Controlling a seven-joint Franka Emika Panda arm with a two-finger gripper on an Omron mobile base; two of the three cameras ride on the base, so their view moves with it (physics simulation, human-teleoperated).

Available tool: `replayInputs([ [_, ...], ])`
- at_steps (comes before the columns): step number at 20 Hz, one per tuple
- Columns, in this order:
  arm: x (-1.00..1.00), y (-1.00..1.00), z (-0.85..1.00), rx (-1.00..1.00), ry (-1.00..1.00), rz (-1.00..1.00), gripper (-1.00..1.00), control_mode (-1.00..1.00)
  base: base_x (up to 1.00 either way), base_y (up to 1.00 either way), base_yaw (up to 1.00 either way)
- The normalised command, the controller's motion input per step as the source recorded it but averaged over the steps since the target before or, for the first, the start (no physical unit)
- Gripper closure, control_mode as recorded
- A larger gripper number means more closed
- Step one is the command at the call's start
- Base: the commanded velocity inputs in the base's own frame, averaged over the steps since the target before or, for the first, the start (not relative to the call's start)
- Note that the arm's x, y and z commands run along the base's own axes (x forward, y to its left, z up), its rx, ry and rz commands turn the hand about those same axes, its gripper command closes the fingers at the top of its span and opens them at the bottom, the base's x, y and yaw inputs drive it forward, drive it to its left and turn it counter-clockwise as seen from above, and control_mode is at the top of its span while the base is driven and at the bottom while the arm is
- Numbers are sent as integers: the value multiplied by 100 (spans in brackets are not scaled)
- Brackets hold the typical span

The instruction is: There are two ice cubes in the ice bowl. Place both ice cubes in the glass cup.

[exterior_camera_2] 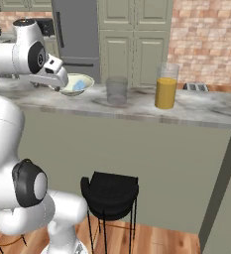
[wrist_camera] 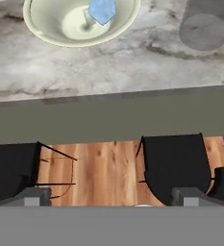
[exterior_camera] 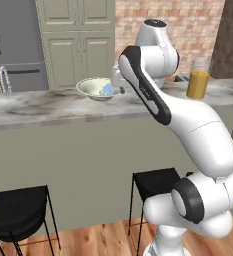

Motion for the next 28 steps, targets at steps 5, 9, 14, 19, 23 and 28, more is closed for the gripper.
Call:
replayInputs([
  [5,25,1,0,0,3,0,-100,-100,0,0,0],
  [9,35,14,0,0,4,0,-100,-100,0,0,0],
  [14,60,47,-9,0,1,-1,-100,-100,0,0,0],
  [19,69,55,-20,2,0,0,-100,-100,0,0,0],
  [23,78,40,-18,0,-1,0,-100,-100,0,0,0],
  [28,90,20,-4,0,0,0,-100,-100,0,0,0],
])
